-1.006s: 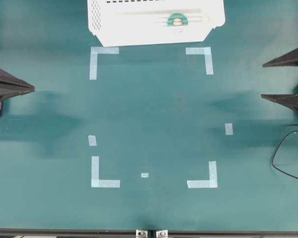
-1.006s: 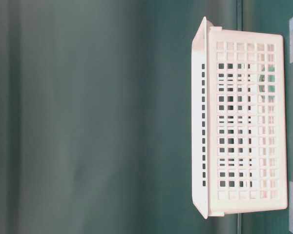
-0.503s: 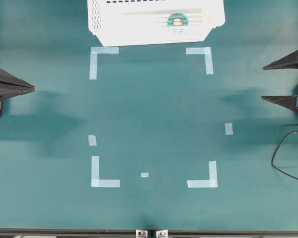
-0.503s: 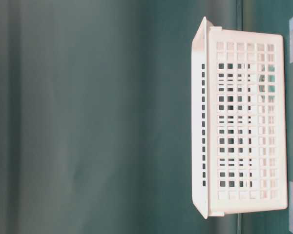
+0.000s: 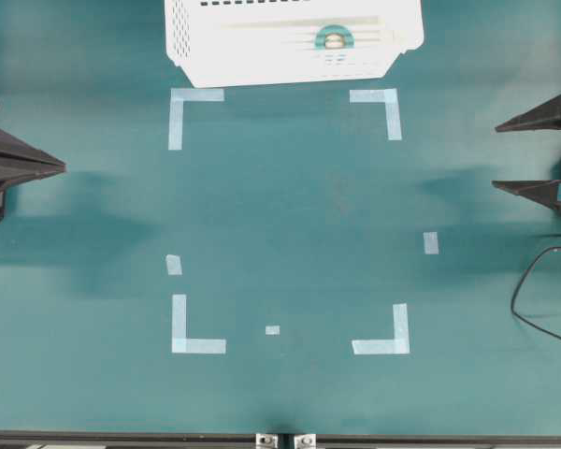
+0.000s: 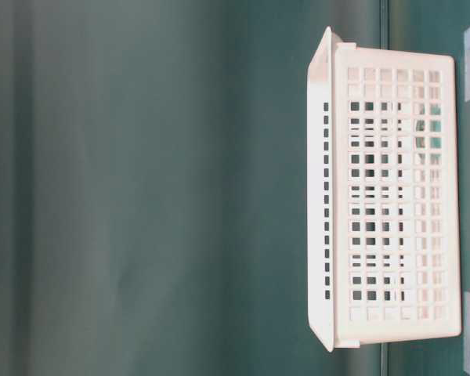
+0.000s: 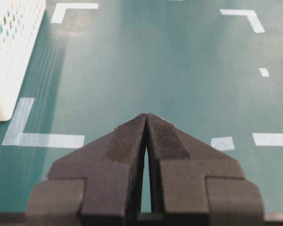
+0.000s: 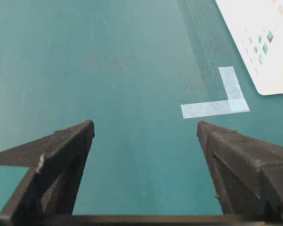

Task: Put the tape in the middle into the white basket.

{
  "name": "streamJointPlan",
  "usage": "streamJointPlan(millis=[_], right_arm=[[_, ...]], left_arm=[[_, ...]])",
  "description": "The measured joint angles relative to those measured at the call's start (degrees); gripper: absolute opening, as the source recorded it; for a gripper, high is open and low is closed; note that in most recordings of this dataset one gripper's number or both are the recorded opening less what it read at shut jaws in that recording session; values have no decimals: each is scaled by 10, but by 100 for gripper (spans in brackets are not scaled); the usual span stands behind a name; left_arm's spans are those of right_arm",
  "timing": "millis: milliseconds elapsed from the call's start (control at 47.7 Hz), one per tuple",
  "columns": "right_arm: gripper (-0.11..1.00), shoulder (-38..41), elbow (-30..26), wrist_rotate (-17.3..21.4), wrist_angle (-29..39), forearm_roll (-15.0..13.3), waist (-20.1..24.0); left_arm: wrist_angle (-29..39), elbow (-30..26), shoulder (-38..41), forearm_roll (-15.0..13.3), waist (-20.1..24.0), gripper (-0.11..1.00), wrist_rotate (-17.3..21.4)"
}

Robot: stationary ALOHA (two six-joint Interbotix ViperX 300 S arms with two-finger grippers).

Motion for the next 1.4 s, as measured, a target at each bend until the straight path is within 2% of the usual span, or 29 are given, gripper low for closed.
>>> streamJointPlan(millis=[1405], right_arm=[[93,0,14,0,-19,0,0]], left_arm=[[0,1,0,0,0,-11,0]])
